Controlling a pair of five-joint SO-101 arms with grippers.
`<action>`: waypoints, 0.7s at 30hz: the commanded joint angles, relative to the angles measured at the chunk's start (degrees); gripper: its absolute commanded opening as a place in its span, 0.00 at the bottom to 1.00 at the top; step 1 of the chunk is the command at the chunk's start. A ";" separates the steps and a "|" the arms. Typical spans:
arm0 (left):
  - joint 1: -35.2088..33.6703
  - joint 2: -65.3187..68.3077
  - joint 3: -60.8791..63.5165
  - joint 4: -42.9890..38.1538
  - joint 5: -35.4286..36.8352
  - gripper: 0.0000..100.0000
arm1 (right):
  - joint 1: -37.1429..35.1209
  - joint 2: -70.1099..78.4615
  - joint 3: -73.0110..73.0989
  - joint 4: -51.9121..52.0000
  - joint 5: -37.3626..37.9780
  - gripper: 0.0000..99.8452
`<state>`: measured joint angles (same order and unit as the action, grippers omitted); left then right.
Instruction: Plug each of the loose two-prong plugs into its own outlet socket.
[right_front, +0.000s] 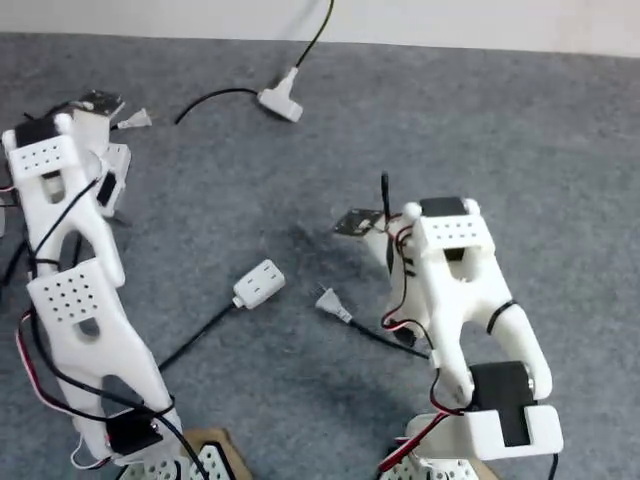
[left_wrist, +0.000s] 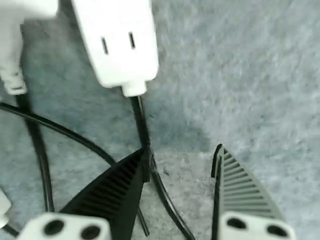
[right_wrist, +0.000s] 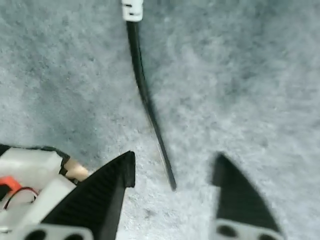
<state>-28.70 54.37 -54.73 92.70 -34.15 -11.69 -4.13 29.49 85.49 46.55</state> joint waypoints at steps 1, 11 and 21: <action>1.45 -0.75 -2.95 1.76 0.70 0.22 | -1.63 -2.68 1.01 -6.37 -2.46 0.36; 1.10 -0.66 -2.95 2.02 0.44 0.22 | -18.95 -2.68 7.96 -24.57 -8.97 0.36; -2.51 -0.57 -2.59 2.02 -3.52 0.22 | -23.16 -2.15 5.85 -26.68 -1.49 0.36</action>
<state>-29.85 54.37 -55.52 94.02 -36.79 -34.20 -4.13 37.67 60.26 42.07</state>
